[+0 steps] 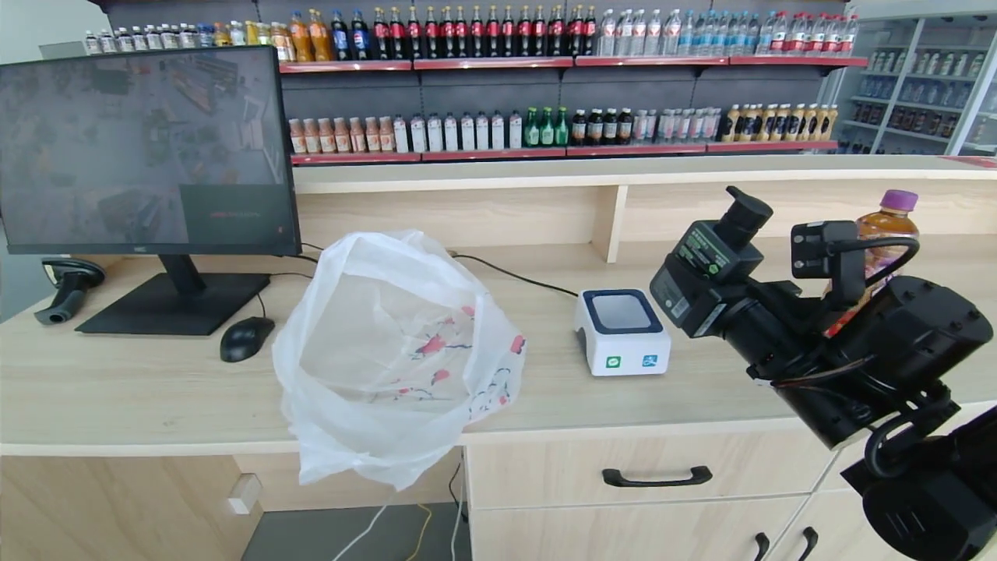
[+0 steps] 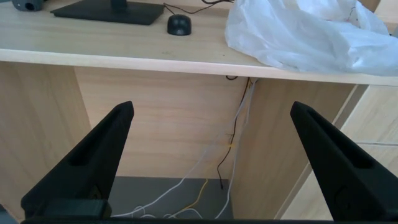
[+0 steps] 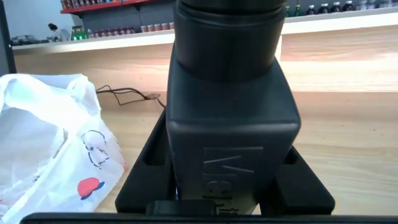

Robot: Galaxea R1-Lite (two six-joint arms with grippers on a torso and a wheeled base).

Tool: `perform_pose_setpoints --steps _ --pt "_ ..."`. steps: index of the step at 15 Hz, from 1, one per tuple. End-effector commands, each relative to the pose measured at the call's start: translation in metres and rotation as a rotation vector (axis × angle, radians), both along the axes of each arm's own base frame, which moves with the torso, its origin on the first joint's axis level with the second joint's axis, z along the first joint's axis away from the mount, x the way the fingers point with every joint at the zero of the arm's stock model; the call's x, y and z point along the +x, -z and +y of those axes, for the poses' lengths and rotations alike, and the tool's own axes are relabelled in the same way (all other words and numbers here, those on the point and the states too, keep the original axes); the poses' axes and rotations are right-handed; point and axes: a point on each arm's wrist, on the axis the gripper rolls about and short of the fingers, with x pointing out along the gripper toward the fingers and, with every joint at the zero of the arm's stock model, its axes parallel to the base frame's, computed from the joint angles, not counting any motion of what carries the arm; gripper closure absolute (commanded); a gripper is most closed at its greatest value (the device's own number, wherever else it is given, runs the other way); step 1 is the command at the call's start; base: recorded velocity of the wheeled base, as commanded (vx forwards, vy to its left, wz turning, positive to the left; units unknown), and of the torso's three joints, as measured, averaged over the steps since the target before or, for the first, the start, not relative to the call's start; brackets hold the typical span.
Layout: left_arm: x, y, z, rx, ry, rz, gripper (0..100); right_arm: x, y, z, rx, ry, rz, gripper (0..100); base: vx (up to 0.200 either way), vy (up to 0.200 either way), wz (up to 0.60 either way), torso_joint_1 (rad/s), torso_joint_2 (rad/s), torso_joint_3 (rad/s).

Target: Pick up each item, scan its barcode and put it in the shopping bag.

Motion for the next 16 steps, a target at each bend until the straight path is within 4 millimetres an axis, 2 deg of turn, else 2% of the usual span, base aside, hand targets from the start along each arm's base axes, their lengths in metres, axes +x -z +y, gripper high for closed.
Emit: perform_pose_setpoints --steps 1,4,16 --pt "0.0 -0.0001 0.0 0.0 0.0 -0.001 0 -0.0011 -0.002 -0.0003 0.003 -0.001 -0.007 100 0.0 0.2 0.0 0.007 0.0 0.002" --pt "0.0 -0.0001 0.0 0.0 0.0 -0.001 0 -0.0015 -0.003 -0.0005 0.004 -0.001 -0.01 100 0.0 0.2 0.0 0.001 0.0 0.002" --pt "0.0 -0.0002 0.0 0.001 0.0 -0.003 0 -0.0019 -0.001 0.0003 0.001 -0.002 -0.003 100 0.0 0.0 0.0 0.0 0.0 0.0"
